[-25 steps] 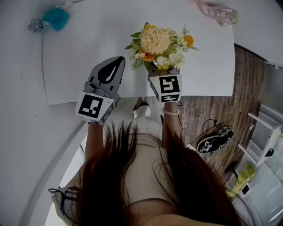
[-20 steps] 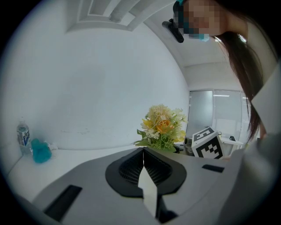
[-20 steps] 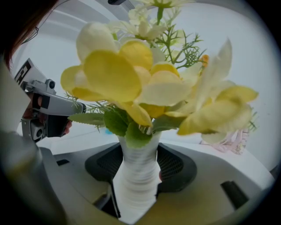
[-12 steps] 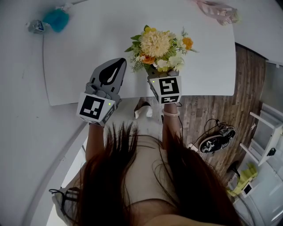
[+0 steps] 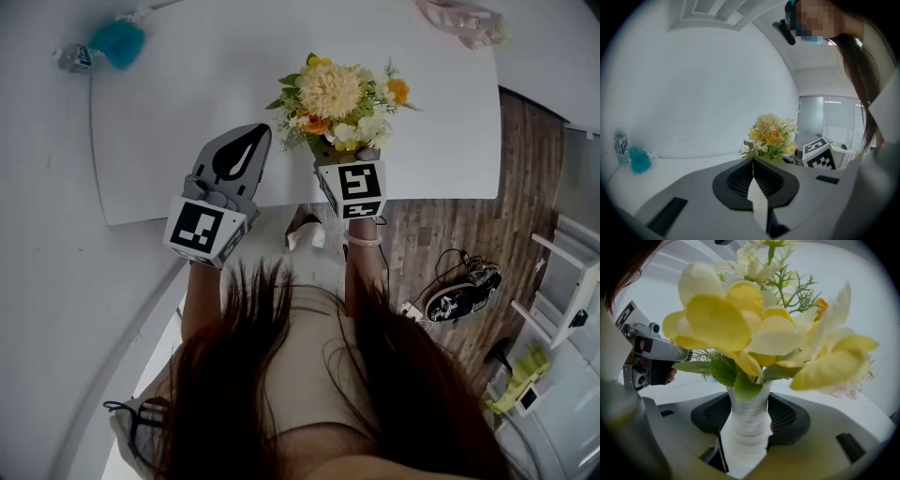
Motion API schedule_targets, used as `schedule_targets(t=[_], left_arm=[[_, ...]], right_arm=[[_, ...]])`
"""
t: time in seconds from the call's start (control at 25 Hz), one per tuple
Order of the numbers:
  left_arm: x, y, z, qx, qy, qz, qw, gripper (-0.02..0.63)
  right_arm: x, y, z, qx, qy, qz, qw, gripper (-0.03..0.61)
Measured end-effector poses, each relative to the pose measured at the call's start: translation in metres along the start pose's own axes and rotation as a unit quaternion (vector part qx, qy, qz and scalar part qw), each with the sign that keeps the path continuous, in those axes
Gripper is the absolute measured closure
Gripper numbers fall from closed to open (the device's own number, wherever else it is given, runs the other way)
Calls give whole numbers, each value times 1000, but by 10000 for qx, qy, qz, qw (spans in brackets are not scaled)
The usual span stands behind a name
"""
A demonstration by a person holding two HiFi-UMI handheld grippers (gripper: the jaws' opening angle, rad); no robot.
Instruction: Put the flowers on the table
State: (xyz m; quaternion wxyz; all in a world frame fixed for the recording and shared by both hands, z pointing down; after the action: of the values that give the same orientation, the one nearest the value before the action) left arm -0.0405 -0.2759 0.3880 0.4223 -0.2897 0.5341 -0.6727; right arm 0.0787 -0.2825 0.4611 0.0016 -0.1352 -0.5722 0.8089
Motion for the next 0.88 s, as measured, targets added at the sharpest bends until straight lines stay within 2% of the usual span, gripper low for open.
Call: schedule_targets(t=[0.28, 0.68, 0.88], left_arm=[[-4, 4, 3, -71, -103, 36, 9999, 611], [-5, 2, 3, 32, -94, -27, 9999, 611], [-5, 3, 3, -25, -251, -56, 9997, 610]], right_arm=[[0, 0, 0, -21, 25, 3, 10000, 322], [1, -1, 0, -45, 44, 24, 10000, 322], [1, 0, 2, -48, 28, 52, 10000, 321]])
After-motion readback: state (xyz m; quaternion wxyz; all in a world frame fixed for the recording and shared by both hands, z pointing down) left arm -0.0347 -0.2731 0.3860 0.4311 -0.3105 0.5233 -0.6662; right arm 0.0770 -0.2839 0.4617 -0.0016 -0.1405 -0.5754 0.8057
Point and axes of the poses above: the fingertips, and each gripper's own axes: z forward along the fingers, x to its left, y out of its top, the point moved 3 cm from there along -z, backward along the fingers, and after that the axes turned 13 degrees about z, right-handed, at the moved point
